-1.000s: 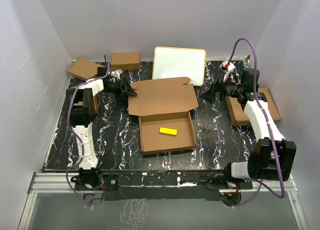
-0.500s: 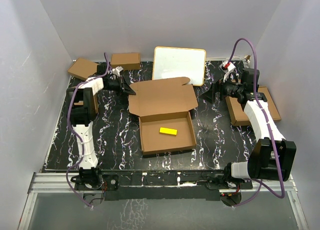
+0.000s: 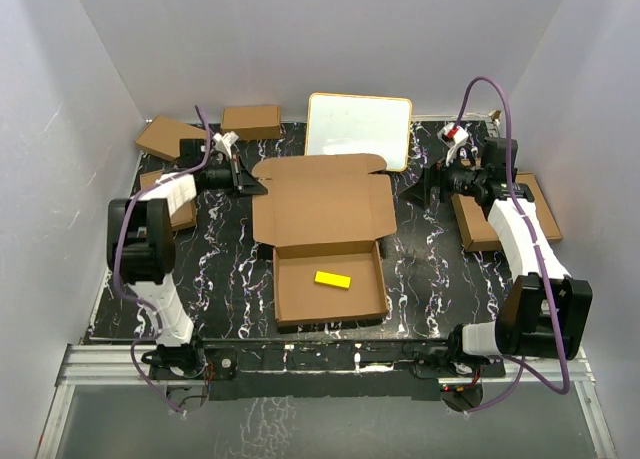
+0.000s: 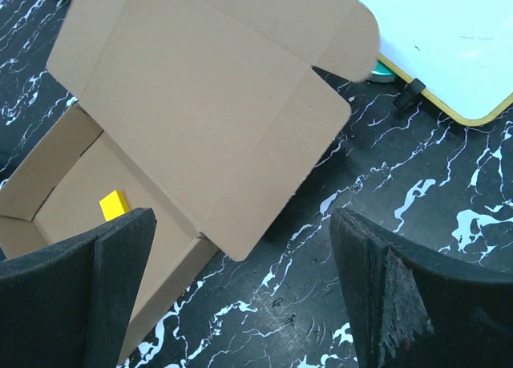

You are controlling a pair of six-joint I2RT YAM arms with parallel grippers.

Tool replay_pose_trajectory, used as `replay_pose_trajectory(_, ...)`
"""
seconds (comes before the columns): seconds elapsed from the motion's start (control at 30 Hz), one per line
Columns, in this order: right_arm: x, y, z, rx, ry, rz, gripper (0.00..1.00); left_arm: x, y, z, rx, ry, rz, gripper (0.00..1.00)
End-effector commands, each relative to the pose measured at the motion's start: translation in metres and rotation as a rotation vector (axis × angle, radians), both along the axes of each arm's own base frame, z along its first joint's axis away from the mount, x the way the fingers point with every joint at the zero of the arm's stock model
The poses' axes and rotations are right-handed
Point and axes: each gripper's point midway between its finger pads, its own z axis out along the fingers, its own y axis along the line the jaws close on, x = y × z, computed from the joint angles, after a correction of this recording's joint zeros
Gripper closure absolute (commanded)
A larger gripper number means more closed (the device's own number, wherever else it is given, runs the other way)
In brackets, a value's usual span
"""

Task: Fold the paper box

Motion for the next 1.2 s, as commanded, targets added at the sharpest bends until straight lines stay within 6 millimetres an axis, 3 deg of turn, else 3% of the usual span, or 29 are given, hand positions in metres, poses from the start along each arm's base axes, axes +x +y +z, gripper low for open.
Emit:
replay_pose_trajectory(0.0, 0.011, -0.001, 0.019, -0.013, -0.061, 0.027, 0.01, 0.005, 0.003, 0.073, 0.023, -0.423, 0.0, 1.0)
replay_pose_trajectory(0.13, 0.011, 0.001, 0.023, -0.007, -0.054, 0.066, 0.01, -0.008, 0.004, 0.095, 0.031, -0.55, 0.009, 1.0)
replay_pose_trajectory(0.43, 0.013, 0.007, 0.029, 0.016, -0.029, 0.137, 0.01, -0.025, 0.003, 0.116, 0.022, -0.671, 0.006, 1.0)
replay_pose_trajectory(0.67, 0.025, 0.016, 0.019, 0.001, 0.009, 0.199, 0.01, -0.033, 0.001, 0.127, 0.008, -0.721, -0.003, 1.0)
replay_pose_trajectory(1.17, 0.045, 0.043, 0.013, 0.013, 0.086, 0.278, 0.15, -0.04, -0.003, 0.138, -0.009, -0.751, -0.013, 1.0)
